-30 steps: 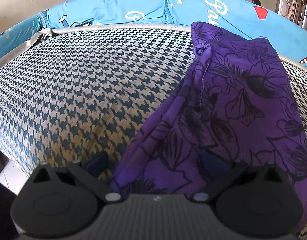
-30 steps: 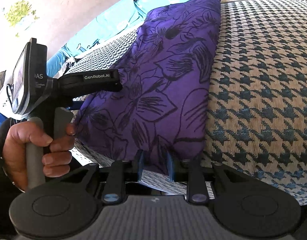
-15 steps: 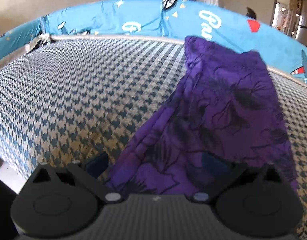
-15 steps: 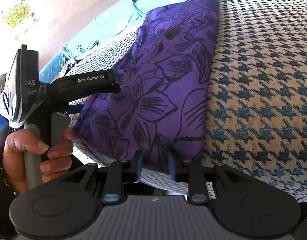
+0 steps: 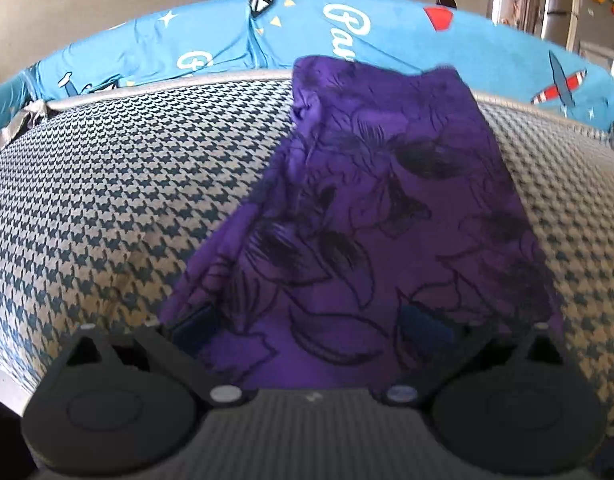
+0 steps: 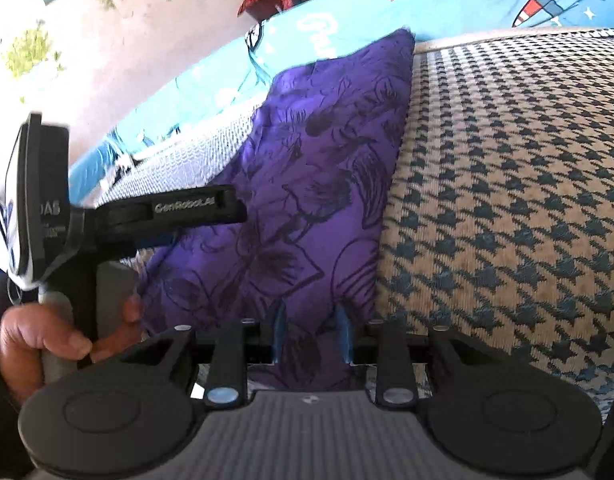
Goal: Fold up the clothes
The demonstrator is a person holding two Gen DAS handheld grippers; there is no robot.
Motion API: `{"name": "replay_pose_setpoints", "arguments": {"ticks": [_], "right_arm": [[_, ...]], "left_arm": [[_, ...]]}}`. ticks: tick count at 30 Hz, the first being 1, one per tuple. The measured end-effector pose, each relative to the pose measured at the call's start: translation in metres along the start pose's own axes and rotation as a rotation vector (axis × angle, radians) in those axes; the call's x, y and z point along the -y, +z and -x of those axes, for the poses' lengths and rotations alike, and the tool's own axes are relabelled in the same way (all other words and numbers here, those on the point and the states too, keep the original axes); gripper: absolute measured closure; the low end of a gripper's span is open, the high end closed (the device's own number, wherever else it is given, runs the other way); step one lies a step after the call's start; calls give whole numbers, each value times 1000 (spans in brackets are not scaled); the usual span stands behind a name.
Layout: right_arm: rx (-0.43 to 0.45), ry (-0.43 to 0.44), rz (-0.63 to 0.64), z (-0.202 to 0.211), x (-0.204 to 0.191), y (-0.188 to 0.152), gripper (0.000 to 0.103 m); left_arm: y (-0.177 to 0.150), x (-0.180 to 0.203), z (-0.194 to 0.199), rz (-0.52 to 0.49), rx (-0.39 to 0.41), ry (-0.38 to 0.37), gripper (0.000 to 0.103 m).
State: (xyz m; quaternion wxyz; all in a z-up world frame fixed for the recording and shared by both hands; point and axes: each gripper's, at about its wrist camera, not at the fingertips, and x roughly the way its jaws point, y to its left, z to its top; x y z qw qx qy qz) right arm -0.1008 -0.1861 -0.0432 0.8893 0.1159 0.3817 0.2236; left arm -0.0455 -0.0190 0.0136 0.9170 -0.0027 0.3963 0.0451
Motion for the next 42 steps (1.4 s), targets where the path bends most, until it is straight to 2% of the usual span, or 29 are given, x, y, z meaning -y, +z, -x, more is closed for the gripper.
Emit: {"name": "replay_pose_setpoints", "arguments": {"ticks": [5, 14, 22, 38, 42], "right_arm": [[-14, -14, 38, -3, -4, -3, 73], [-19, 0, 6, -5, 1, -3, 72], [-22, 5, 39, -5, -4, -4, 62], [-28, 13, 36, -5, -4, -4, 59], [-34, 21, 35, -5, -4, -4, 55]], "left_arm": [[0, 3, -3, -10, -2, 12, 0], [-1, 3, -5, -13, 0, 22, 0], [-1, 4, -5, -18, 3, 26, 0], [-2, 5, -5, -24, 8, 33, 0], [-2, 6, -5, -25, 8, 37, 0]]}}
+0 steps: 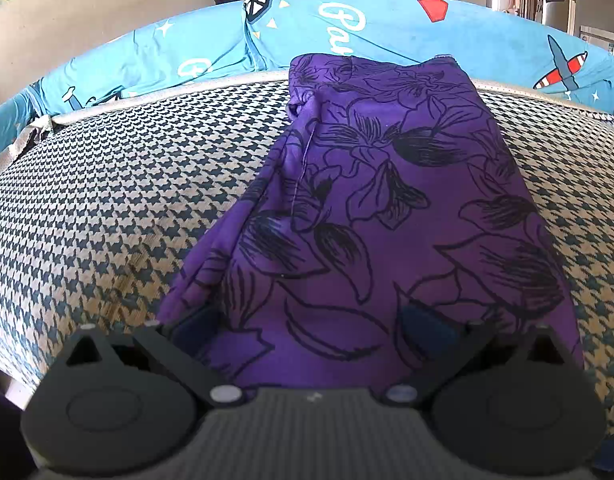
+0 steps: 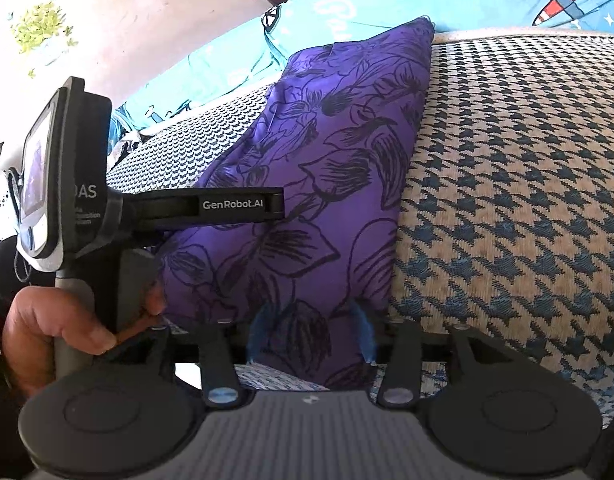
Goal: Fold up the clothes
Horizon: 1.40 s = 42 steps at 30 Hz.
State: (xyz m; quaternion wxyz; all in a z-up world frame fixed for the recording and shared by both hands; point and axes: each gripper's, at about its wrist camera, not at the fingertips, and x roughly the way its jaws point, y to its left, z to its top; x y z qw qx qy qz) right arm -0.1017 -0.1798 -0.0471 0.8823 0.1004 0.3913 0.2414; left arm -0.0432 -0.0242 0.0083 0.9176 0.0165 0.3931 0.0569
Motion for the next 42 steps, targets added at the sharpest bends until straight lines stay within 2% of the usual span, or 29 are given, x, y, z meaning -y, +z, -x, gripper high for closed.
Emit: {"name": "replay_pose_setpoints", "arguments": {"ticks": [18, 31, 42], "right_arm": [[-13, 10, -12, 0, 1, 0, 54], [-21, 15, 5, 0, -1, -1, 48], [-18, 0, 28, 4, -5, -1, 47]], "left_arm": [[-1, 1, 1, -4, 3, 10, 0], [-2, 1, 1, -4, 5, 14, 0], [2, -1, 2, 4, 6, 1, 0]]}}
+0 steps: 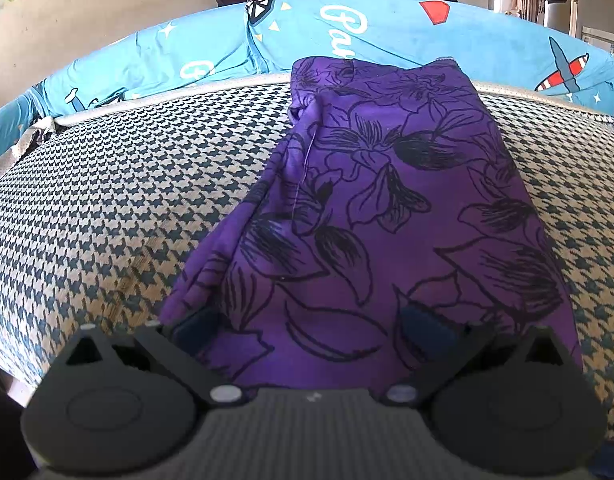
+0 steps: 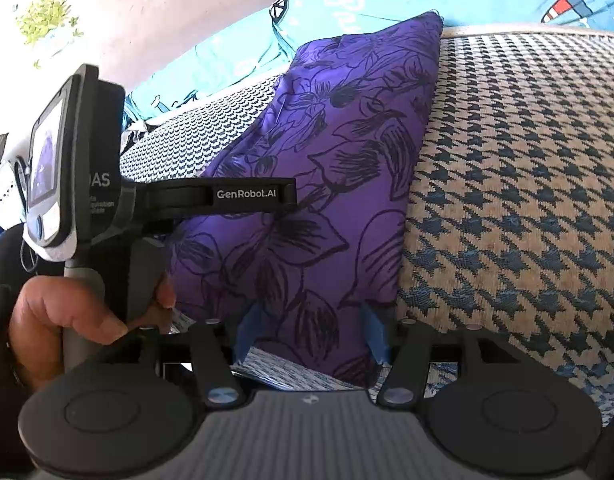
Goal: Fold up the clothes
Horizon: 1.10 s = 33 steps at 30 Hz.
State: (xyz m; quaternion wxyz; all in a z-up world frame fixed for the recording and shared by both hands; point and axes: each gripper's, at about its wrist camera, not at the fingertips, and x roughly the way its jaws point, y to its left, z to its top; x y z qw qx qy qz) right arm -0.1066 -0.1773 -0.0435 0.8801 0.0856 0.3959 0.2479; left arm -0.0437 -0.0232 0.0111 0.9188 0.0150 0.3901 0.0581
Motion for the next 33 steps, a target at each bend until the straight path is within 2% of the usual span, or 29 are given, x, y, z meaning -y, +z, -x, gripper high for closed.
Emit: {"name": "replay_pose_setpoints", "arguments": {"ticks": [5, 12, 17, 20, 22, 25, 29, 33], "right_arm": [[68, -47, 44, 9, -4, 1, 46], [123, -130, -9, 14, 8, 6, 46], [148, -191, -43, 14, 15, 11, 46], [136, -229, -49, 8, 20, 16, 46], [129, -247, -48, 5, 21, 18, 44], [123, -252, -16, 1, 18, 17, 36], [110, -293, 84, -4, 7, 11, 34], [107, -296, 87, -5, 6, 10, 30]], "left_arm": [[5, 0, 2, 16, 26, -14, 0], [14, 10, 2, -6, 58, -41, 0], [25, 16, -7, 9, 45, -58, 0], [28, 21, -18, 14, 2, -79, 0], [26, 25, -25, 17, -24, -66, 0], [23, 30, -25, 4, -6, -45, 0], [20, 32, -24, 1, 2, -38, 0], [19, 32, -24, -5, 4, -39, 0]]}}
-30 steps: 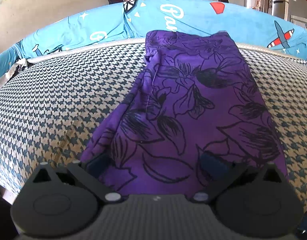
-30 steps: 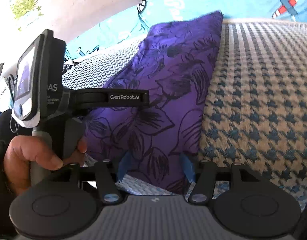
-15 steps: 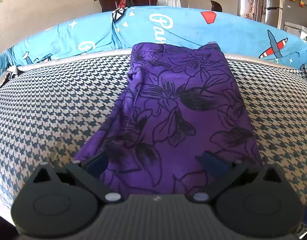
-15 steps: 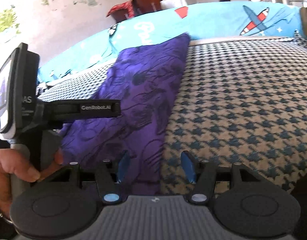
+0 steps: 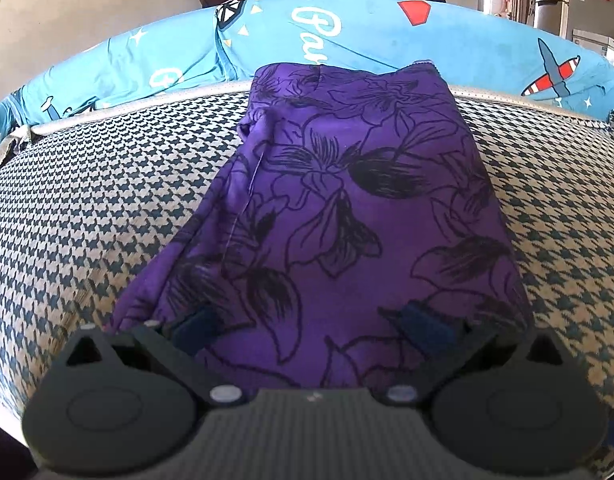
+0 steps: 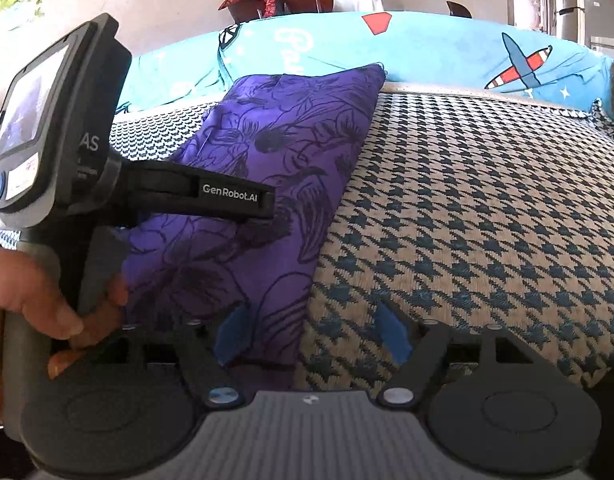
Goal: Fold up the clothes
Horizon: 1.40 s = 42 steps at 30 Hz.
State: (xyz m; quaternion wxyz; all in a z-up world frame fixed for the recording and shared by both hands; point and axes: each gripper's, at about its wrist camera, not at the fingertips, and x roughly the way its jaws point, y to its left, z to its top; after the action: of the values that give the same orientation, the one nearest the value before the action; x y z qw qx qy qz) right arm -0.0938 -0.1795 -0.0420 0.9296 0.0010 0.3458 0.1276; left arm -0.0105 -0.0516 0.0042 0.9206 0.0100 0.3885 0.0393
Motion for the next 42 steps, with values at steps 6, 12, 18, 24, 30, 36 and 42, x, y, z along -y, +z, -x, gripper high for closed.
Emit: {"name": "replay_pose_setpoints", "arguments": {"ticks": [6, 12, 18, 24, 30, 36, 42], "right_arm": [[-1, -7, 12, 0, -1, -2, 29], [-7, -11, 16, 2, -1, -4, 25], [-18, 1, 6, 1, -1, -3, 20], [-33, 9, 3, 1, -1, -2, 17], [-23, 29, -89, 8, 13, 1, 18], [-31, 12, -120, 9, 24, 10, 18], [11, 36, -99, 11, 45, 41, 19]], "left_arm": [[-4, -1, 3, 1, -2, -4, 0], [-5, -1, 5, -6, 3, -7, 0], [-6, 0, 5, -7, 6, -1, 0], [-5, -2, 5, -3, 4, -8, 0], [2, -4, 9, 14, -3, -40, 0], [15, -2, 6, 36, -8, -95, 0], [38, 5, -6, 15, 12, -89, 0]]}}
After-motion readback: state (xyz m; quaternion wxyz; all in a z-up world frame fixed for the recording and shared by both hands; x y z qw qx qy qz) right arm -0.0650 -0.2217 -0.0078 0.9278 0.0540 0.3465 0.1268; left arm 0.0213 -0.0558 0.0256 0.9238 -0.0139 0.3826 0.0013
